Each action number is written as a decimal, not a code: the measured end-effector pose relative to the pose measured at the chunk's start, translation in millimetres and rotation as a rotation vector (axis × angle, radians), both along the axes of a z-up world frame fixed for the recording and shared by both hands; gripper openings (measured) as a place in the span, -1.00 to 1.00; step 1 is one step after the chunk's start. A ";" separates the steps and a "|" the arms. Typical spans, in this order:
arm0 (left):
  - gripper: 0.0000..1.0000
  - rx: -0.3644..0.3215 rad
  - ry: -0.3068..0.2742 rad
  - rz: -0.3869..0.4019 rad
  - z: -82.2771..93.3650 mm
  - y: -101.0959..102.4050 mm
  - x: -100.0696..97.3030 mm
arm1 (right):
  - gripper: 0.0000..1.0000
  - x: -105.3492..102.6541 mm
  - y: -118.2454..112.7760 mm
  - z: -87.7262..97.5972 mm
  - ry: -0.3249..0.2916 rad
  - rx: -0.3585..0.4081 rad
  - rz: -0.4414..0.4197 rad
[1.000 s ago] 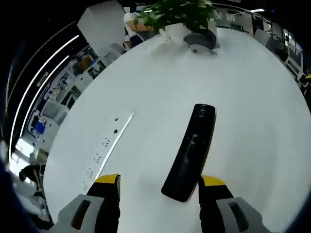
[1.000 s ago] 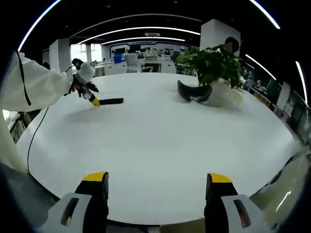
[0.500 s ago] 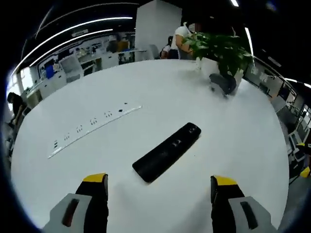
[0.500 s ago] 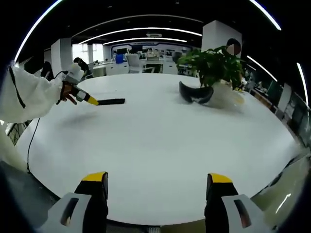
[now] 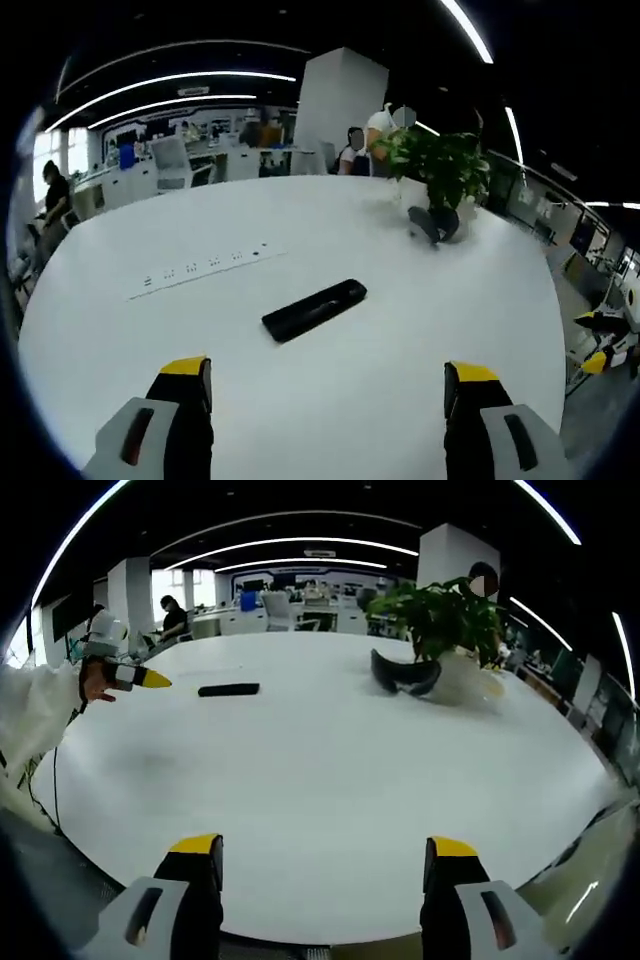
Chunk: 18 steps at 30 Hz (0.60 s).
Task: Press the specified remote control buttons in sequence, fully releasing each button before pressing the next.
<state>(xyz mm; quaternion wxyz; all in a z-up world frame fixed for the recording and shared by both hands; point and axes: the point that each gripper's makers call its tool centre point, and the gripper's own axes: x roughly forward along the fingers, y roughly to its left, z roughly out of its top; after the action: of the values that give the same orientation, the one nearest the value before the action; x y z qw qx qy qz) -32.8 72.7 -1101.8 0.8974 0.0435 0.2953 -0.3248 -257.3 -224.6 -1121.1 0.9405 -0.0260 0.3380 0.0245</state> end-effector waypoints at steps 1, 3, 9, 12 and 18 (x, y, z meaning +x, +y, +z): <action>1.00 0.004 -0.010 0.003 1.9 1.6 -2.9 | 0.64 -0.1 0.0 0.1 -0.001 0.002 -0.001; 1.00 -0.004 -0.027 -0.001 8.3 3.1 -12.8 | 0.65 0.4 -0.5 1.7 -0.011 0.004 -0.004; 1.00 -0.064 -0.075 0.022 29.0 8.8 -42.3 | 0.71 0.8 -1.5 6.3 -0.038 0.009 -0.018; 1.00 -0.096 -0.087 0.032 37.6 10.3 -61.6 | 0.81 1.4 -3.7 11.8 -0.069 -0.010 -0.029; 1.00 -0.145 -0.181 0.066 62.5 16.0 -101.9 | 0.84 2.8 -3.2 13.8 -0.079 -0.001 -0.033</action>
<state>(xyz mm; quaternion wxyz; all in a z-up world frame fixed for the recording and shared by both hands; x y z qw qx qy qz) -134.7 88.7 -1039.2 0.9315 -0.0021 0.1902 -0.3101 -254.5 -227.8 -1107.3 0.9534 -0.0218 0.3009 0.0079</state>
